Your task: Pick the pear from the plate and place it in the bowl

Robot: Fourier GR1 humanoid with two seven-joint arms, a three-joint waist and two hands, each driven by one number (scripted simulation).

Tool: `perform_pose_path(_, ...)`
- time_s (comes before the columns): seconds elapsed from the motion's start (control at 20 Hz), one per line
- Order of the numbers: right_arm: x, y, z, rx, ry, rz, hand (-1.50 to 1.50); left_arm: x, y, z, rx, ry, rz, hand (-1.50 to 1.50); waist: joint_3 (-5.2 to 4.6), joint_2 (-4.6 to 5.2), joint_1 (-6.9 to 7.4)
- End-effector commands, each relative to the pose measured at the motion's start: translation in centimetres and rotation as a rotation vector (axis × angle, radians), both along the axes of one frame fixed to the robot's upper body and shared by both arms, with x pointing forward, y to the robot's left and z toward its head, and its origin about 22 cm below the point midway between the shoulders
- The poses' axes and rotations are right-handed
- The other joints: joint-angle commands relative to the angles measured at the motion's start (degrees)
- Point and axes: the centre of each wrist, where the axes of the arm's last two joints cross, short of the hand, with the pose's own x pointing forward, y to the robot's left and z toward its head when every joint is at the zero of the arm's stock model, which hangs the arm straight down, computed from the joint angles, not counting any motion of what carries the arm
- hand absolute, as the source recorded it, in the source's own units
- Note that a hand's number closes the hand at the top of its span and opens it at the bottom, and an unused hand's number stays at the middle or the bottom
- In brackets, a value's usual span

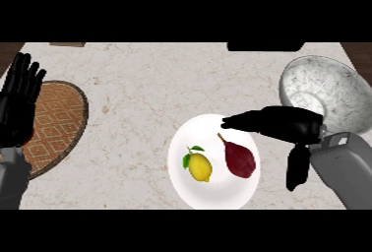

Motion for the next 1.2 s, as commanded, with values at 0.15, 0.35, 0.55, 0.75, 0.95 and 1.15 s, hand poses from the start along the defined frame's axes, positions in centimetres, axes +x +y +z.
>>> perform_pose_path(0.15,1.8,1.1,-1.6,0.025,0.028,0.021,-1.5,-1.0,-0.5,0.3,0.014,-0.002,-0.009,0.0,-0.01,-0.04,0.21)
perform_pose_path(0.35,3.3,0.4,-1.6,0.068,-0.003,0.04,-1.5,0.6,-1.4,-1.3,0.0,-0.007,-0.005,0.0,-0.02,0.07,0.06)
perform_pose_path(0.55,0.7,1.8,-6.0,0.041,-0.004,0.063,-1.5,-1.7,0.1,-0.9,0.005,-0.011,0.006,0.0,-0.01,-0.06,0.23)
perform_pose_path(0.75,0.7,3.0,-5.9,0.008,0.002,0.057,-1.5,0.8,0.9,-0.8,0.011,-0.011,0.005,0.0,-0.03,-0.03,-0.24)
perform_pose_path(0.95,0.3,3.3,-8.7,-0.005,0.001,0.067,-1.5,-0.4,-0.3,-0.4,0.019,-0.01,-0.001,0.0,-0.01,-0.04,-0.04)
perform_pose_path(1.15,1.4,4.3,-6.8,-0.015,0.011,0.044,-1.5,0.5,0.4,-0.7,0.009,0.0,0.011,0.0,-0.03,-0.06,-0.24)
